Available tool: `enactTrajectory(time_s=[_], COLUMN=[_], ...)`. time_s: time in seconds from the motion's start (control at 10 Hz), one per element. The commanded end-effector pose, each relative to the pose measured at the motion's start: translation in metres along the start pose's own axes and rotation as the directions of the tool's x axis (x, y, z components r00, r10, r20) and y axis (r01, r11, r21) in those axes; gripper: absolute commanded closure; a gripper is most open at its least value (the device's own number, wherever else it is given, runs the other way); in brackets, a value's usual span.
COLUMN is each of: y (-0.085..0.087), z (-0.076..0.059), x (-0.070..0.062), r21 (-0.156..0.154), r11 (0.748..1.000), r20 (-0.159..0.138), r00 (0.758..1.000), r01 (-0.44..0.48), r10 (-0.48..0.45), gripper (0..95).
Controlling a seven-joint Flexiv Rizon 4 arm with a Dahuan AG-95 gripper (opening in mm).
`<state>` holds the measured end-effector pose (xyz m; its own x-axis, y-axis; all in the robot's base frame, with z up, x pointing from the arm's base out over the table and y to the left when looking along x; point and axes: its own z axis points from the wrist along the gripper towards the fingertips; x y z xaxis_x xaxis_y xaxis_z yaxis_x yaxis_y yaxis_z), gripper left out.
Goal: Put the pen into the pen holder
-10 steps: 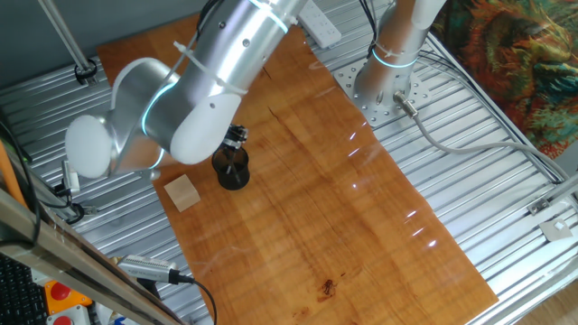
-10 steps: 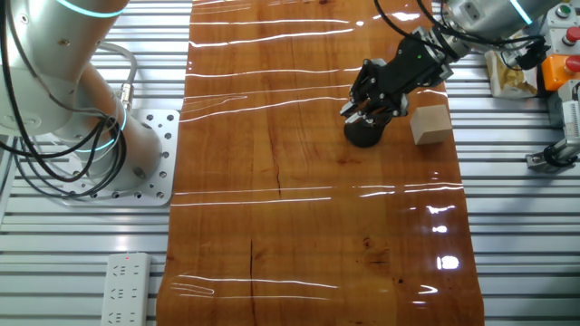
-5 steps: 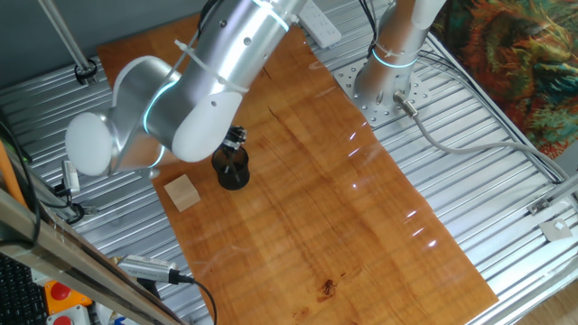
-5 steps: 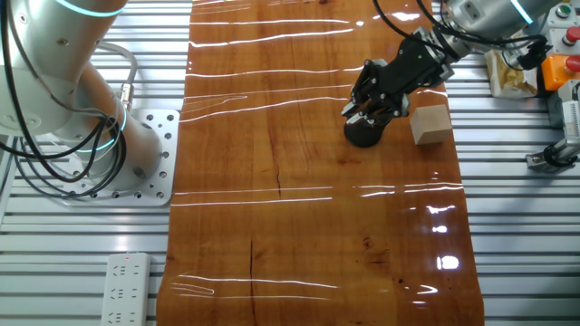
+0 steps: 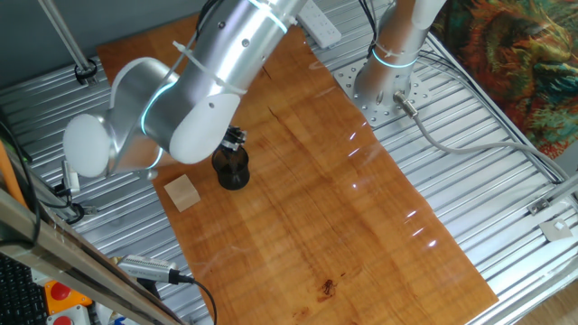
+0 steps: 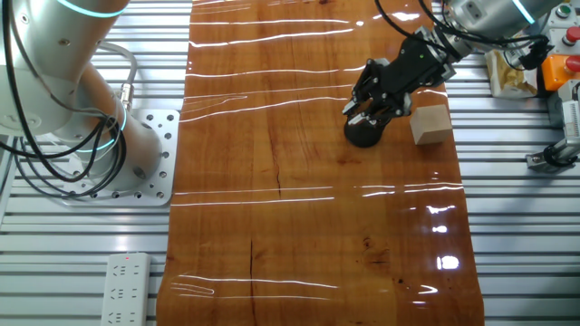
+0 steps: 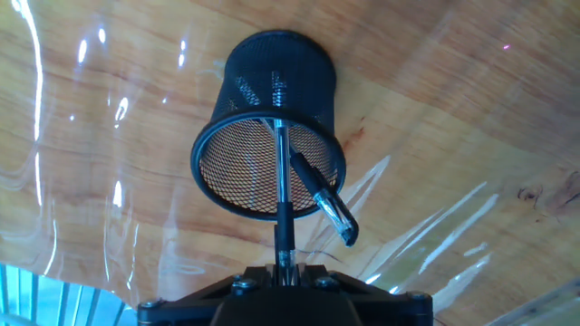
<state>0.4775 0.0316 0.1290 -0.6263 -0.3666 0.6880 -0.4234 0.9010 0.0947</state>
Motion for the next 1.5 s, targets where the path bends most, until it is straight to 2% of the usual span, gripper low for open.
enactTrajectory(time_s=[0.1,0.4,0.5,1.5], y=[0.003,0.012,0.013,0.013], z=[-0.004,-0.017,-0.019,-0.019], x=[0.007,0.021,0.024,0.024], r21=[-0.006,-0.016,-0.058,-0.058], r11=[1.000,1.000,0.998,0.998], r20=[0.007,0.022,0.069,0.069], r00=[1.000,1.000,0.997,0.997], r01=[0.006,0.004,-0.013,-0.013], r10=[-0.006,-0.003,0.017,0.017], gripper=[38.0,38.0,38.0,38.0])
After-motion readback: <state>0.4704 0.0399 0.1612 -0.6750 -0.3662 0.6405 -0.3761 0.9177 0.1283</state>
